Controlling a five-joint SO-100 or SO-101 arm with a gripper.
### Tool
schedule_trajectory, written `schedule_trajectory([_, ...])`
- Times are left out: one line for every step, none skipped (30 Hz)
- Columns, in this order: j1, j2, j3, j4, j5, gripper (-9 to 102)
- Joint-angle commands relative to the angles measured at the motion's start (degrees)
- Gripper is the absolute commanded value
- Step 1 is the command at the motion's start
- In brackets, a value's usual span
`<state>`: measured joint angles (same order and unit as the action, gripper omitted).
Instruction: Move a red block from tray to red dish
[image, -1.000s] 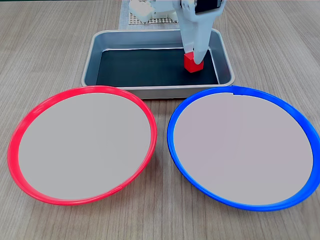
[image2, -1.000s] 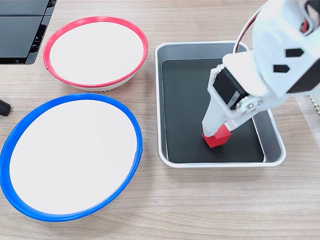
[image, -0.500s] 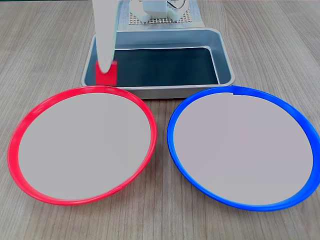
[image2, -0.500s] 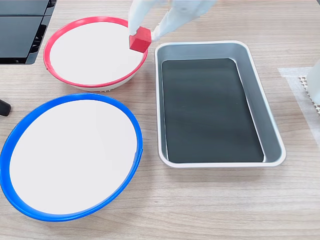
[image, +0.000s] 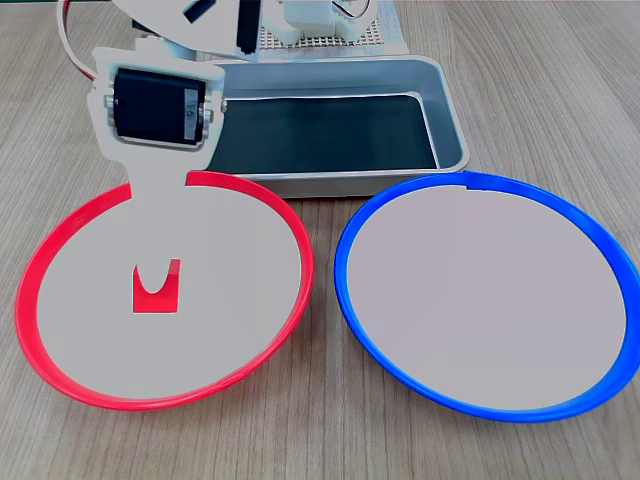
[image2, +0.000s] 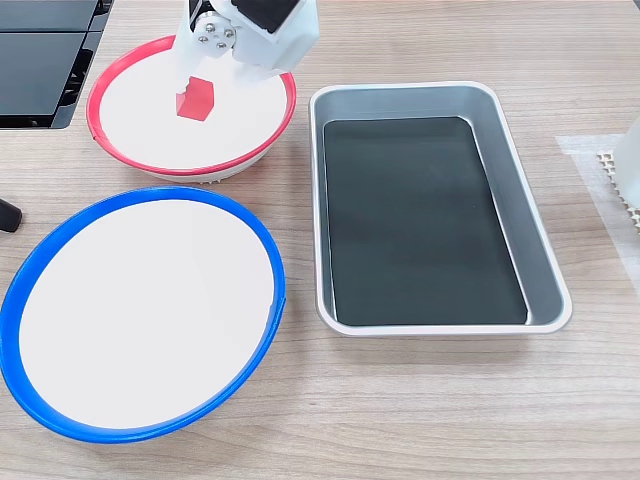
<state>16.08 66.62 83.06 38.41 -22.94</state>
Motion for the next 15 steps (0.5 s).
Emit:
schedule_trajectory([-0.2, 0.8, -1.8, -1.2, -0.4, 16])
schedule_trajectory([-0.3, 1.2, -1.4, -1.6, -0.5, 19])
schedule_trajectory([-0.4, 1.8, -1.1, -1.7, -0.5, 24])
schedule_trajectory([-0.5, 2.5, -0.6, -1.8, -0.5, 27])
schedule_trajectory([-0.7, 3.3, 0.0, -1.9, -0.5, 28])
schedule_trajectory([-0.9, 4.6, 0.8, -2.0, -0.4, 31])
schedule_trajectory([-1.1, 6.0, 1.8, -2.4, -0.3, 30])
schedule_trajectory([-1.4, 8.3, 3.2, -3.1, 0.8, 25])
schedule_trajectory([-1.6, 10.8, 4.1, -3.2, 2.6, 22])
schedule_trajectory([-2.1, 14.0, 5.4, -3.0, 4.5, 20])
schedule_trajectory([-2.7, 17.8, 6.9, -3.0, 6.8, 10])
schedule_trajectory([-3.5, 22.2, 8.3, -2.2, 9.3, 3])
schedule_trajectory([-4.4, 26.8, 9.8, -0.5, 12.4, 0])
schedule_trajectory([-5.3, 31.9, 12.0, 0.8, 15.8, 0])
schedule_trajectory([-6.1, 37.2, 14.8, 1.3, 19.2, 0])
